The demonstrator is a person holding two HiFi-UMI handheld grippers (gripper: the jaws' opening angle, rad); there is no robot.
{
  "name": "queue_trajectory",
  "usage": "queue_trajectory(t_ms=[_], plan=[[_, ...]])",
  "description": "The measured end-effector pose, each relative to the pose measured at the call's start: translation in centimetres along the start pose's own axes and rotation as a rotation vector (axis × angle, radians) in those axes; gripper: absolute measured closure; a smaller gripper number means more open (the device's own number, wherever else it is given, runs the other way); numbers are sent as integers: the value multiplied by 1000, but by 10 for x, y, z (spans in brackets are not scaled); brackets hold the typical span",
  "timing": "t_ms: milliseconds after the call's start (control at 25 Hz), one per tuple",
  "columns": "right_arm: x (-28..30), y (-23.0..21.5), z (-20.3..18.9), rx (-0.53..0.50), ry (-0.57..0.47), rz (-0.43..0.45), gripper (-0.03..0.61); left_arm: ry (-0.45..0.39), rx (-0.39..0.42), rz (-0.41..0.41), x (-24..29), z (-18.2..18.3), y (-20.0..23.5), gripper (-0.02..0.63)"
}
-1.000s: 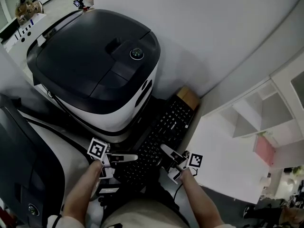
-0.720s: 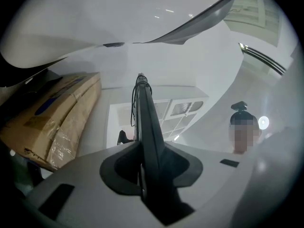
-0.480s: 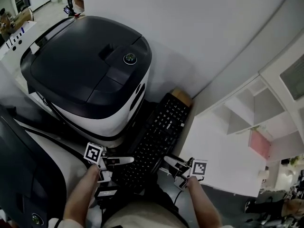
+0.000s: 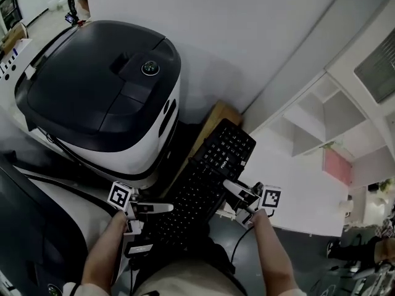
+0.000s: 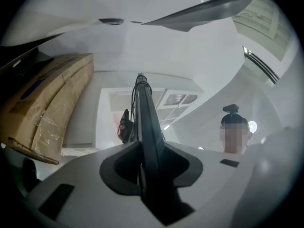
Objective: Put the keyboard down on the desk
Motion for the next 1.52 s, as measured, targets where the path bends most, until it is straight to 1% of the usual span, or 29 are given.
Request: queue_trajectory(t_ms=[80, 120, 160, 200, 280, 400, 520, 600, 720, 920, 1000, 1120, 1200, 1240, 1320, 1440, 1520], plan=[[-3, 2, -5, 22, 5, 37, 274, 25, -10, -4, 6, -3, 0, 492], [-6, 2, -7, 34, 1, 56, 312, 36, -14, 0, 9, -4, 1, 492], [-10, 1, -8, 44, -5, 69, 379, 47, -18, 8, 12, -4, 2, 492], [-15, -1, -10, 49, -11, 71, 421, 58, -21, 18, 14, -5, 4, 492], [-24, -3, -10, 48, -25, 54, 453, 84, -24, 35, 20, -5, 9, 492], [-40, -9, -12, 77, -62, 27, 461, 125, -22, 71, 32, -8, 15, 495], [-59, -15, -14, 115, -107, -1, 466, 183, -3, 151, 43, -12, 25, 503], [-74, -17, -16, 146, -149, -13, 471, 221, 13, 185, 53, -15, 29, 505], [-97, -18, -21, 179, -211, -24, 472, 260, 27, 213, 69, -22, 32, 503], [-125, -18, -30, 212, -264, -33, 484, 289, 25, 233, 87, -38, 32, 502], [-135, -19, -34, 223, -280, -41, 488, 314, 54, 264, 93, -43, 35, 495], [-147, -20, -36, 247, -308, -47, 490, 362, 130, 333, 96, -44, 44, 482], [-155, -20, -35, 261, -331, -54, 490, 372, 177, 359, 101, -42, 46, 468], [-158, -20, -34, 264, -341, -62, 489, 372, 208, 376, 103, -41, 47, 452], [-166, -20, -33, 270, -358, -77, 489, 357, 262, 414, 107, -38, 49, 443], [-178, -20, -29, 264, -383, -89, 489, 336, 299, 461, 113, -35, 55, 434], [-185, -20, -26, 253, -395, -90, 489, 330, 351, 506, 116, -33, 57, 402]])
Point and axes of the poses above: the fingertips, and each gripper's own axes: x forward along the fingers, y to its left, z out of its top, the point moved 4 cm from there along -x, backward along the fingers, and after that the axes turned 10 degrees about x, right-handed, at the moved point
